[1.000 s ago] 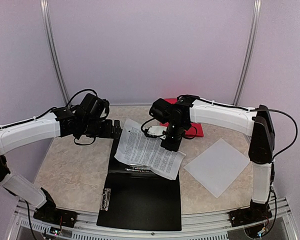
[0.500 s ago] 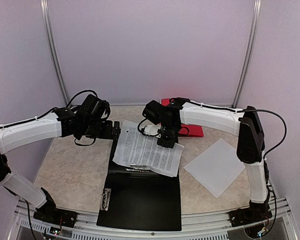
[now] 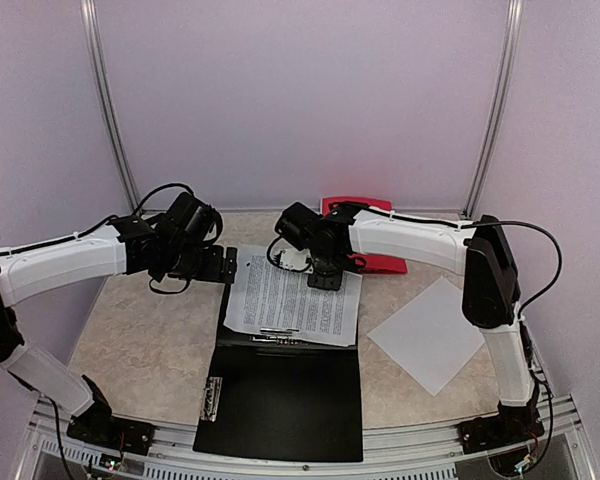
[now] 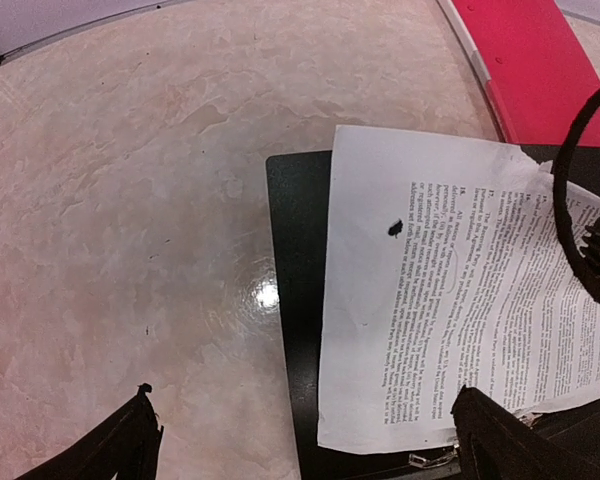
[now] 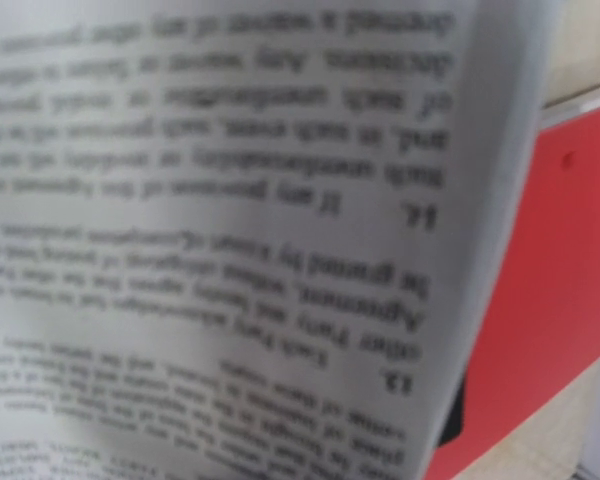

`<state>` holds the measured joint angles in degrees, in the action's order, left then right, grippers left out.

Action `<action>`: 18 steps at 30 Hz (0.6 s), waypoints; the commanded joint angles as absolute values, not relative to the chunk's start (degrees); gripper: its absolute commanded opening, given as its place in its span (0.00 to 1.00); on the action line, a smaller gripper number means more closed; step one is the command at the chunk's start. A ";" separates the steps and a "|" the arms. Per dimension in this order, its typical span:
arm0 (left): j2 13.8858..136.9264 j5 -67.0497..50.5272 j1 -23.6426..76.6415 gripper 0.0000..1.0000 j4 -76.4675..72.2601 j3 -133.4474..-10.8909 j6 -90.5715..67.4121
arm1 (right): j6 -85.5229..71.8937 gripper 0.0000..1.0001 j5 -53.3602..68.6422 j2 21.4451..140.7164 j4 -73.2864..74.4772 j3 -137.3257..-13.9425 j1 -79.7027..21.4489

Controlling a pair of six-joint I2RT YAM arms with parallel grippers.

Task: Put the files into the folder
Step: Insert the spring clip onto the folder.

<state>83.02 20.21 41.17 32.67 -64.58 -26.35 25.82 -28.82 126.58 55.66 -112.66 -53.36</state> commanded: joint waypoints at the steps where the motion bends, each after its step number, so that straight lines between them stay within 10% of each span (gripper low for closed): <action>1: 83.76 21.62 40.69 0.99 34.19 -64.47 -26.71 | 28.25 0.33 -30.66 127.88 53.36 -113.78 -53.82; 11: 83.97 22.76 40.37 0.99 35.15 -64.41 -27.48 | 30.71 0.41 -30.12 128.71 51.14 -113.75 -53.93; 18: 84.54 22.82 39.26 0.99 35.07 -64.51 -27.64 | 29.80 0.66 -30.58 125.48 48.33 -108.66 -54.28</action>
